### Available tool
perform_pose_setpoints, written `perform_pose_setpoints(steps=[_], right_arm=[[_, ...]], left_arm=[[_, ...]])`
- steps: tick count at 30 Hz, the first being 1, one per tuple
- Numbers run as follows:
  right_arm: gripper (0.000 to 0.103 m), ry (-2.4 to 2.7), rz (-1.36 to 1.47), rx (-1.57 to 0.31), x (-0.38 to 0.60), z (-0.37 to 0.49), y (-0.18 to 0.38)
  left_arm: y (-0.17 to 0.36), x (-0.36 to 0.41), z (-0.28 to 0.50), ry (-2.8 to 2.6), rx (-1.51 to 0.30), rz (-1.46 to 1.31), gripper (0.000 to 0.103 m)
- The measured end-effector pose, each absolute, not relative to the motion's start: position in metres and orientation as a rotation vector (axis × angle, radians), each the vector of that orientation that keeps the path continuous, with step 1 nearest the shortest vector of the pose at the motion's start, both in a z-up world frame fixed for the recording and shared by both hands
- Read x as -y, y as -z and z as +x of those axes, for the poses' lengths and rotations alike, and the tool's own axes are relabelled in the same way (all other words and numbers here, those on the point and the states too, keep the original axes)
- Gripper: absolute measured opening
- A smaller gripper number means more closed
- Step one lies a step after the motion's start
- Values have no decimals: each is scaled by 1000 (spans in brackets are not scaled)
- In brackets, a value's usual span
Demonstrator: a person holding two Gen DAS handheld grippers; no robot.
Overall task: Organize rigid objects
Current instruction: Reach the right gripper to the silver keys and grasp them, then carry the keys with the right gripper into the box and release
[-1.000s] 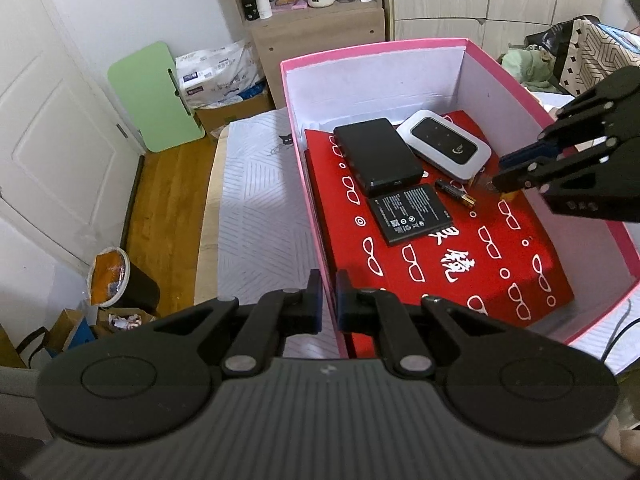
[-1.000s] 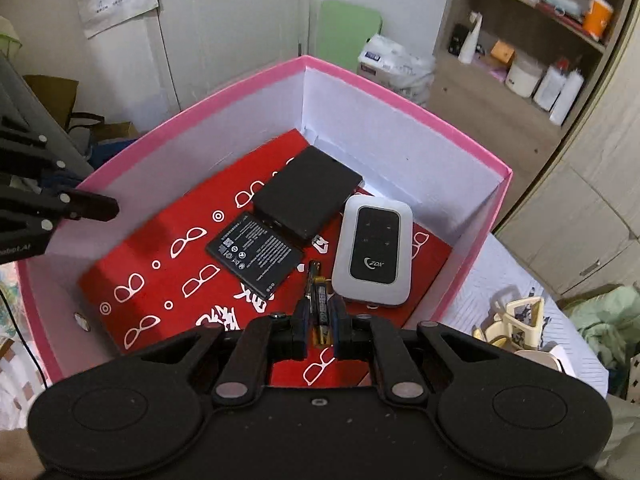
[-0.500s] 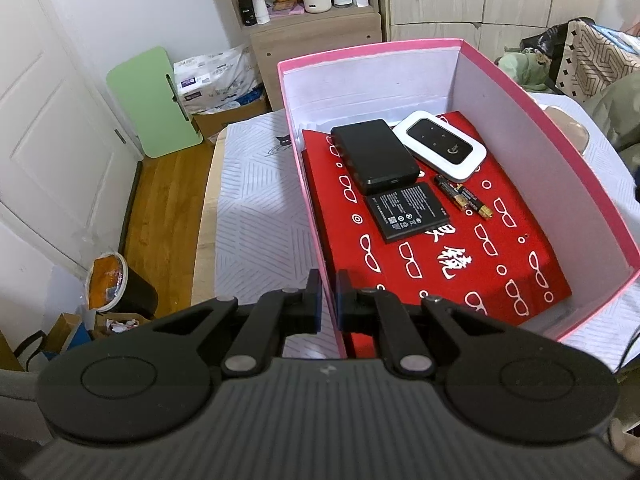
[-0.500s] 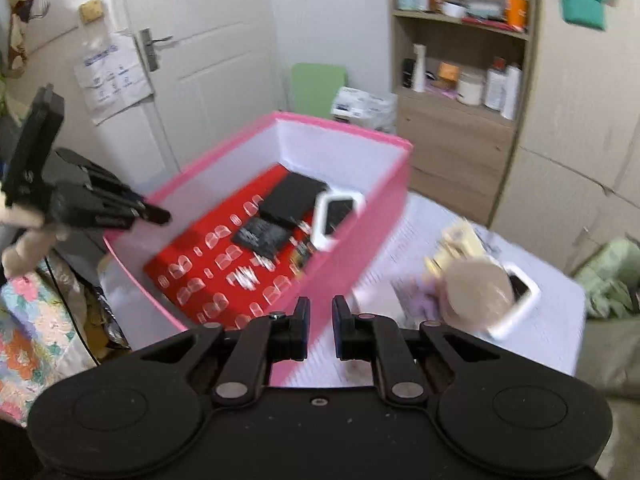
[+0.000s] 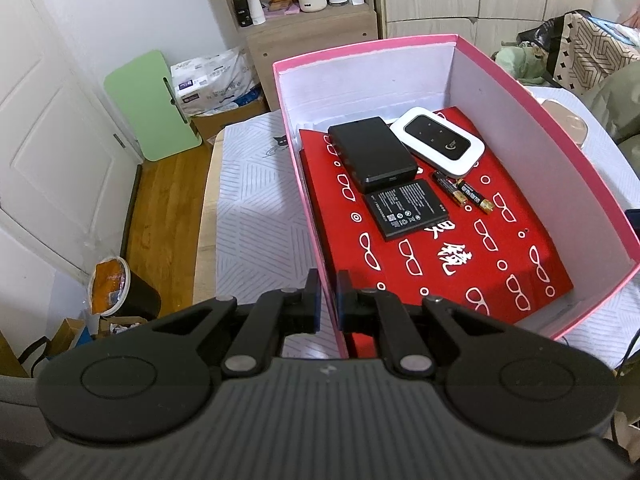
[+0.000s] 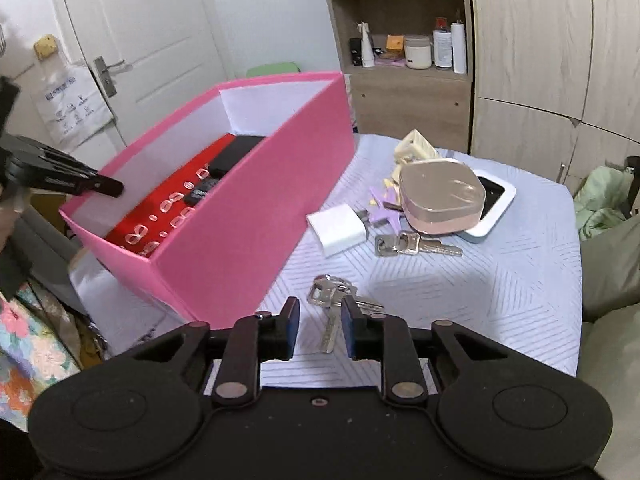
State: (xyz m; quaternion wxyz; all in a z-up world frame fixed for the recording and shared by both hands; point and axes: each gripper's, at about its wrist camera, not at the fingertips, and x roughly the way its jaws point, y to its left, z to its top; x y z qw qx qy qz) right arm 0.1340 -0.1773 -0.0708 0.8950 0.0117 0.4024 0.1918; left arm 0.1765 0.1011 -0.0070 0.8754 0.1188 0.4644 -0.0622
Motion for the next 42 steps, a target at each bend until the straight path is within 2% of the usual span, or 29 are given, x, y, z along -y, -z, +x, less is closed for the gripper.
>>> perform_pose_setpoints(steps=[4, 9, 11, 16, 18, 19, 30, 42], right_arm=[[41, -387, -49, -833, 164, 141, 86], [47, -344, -141, -839, 150, 160, 107], [54, -336, -151, -833, 147, 166, 113], [53, -359, -140, -804, 142, 171, 115], [37, -378, -161, -785, 138, 169, 116], [33, -387, -171, -780, 136, 167, 115], [32, -339, -84, -726, 150, 157, 88], [32, -318, -67, -557, 151, 145, 28]], left_arm=[[7, -99, 178, 134, -976, 261, 7], [7, -99, 178, 138, -979, 263, 8], [7, -99, 178, 139, -980, 265, 8], [6, -98, 179, 140, -990, 276, 8], [6, -97, 179, 140, -991, 278, 9], [6, -97, 179, 139, -990, 279, 9], [7, -97, 178, 139, -993, 278, 9], [6, -97, 179, 141, -997, 279, 9]])
